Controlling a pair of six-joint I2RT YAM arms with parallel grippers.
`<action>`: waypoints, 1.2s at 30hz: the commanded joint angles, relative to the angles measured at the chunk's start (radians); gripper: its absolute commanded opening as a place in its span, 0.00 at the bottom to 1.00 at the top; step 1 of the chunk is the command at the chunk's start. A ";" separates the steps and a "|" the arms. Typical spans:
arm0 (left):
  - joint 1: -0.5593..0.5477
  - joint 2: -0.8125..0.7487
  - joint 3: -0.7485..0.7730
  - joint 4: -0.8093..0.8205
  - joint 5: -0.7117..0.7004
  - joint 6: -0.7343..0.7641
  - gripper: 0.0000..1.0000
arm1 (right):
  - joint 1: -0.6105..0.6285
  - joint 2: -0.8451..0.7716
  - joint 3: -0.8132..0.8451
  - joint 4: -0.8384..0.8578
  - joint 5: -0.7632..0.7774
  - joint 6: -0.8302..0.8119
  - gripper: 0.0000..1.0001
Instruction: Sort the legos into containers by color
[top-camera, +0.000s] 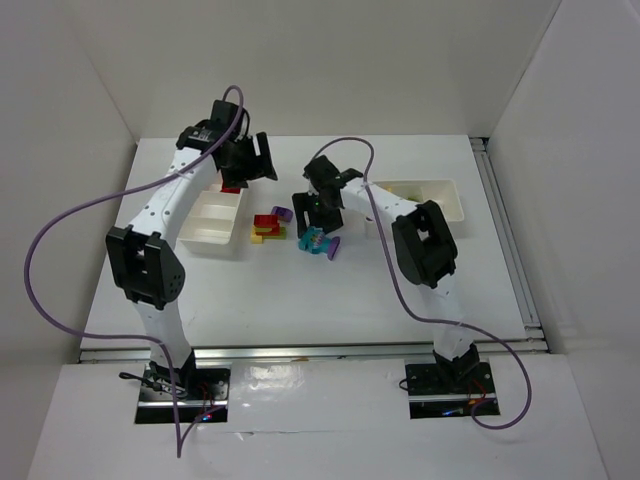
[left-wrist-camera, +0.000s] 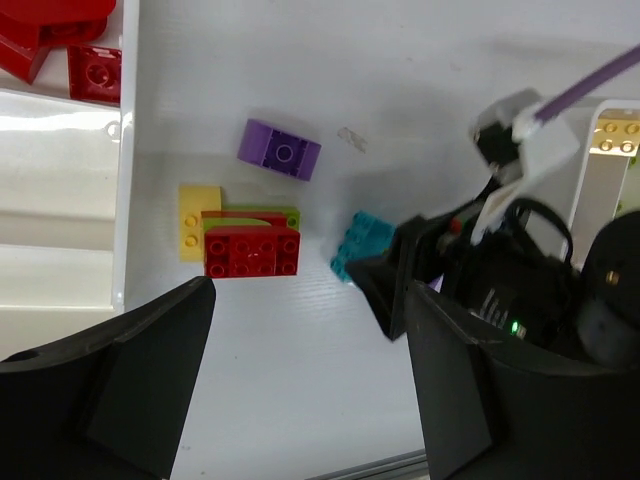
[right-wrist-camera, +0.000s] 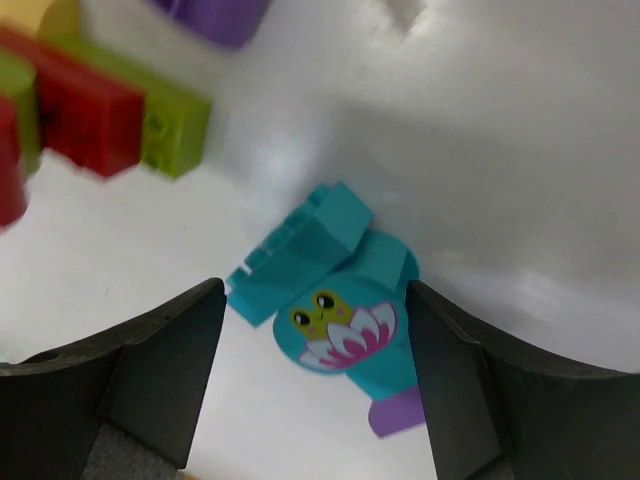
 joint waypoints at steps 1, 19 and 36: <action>0.010 0.025 0.042 -0.003 0.015 0.014 0.87 | 0.012 -0.147 -0.050 0.022 -0.093 -0.086 0.80; -0.065 0.047 -0.036 -0.003 0.141 0.091 0.82 | -0.050 -0.334 -0.156 -0.121 0.128 0.083 0.61; -0.142 0.005 -0.116 0.006 0.141 0.091 0.82 | 0.088 -0.358 -0.374 0.011 0.172 0.187 0.75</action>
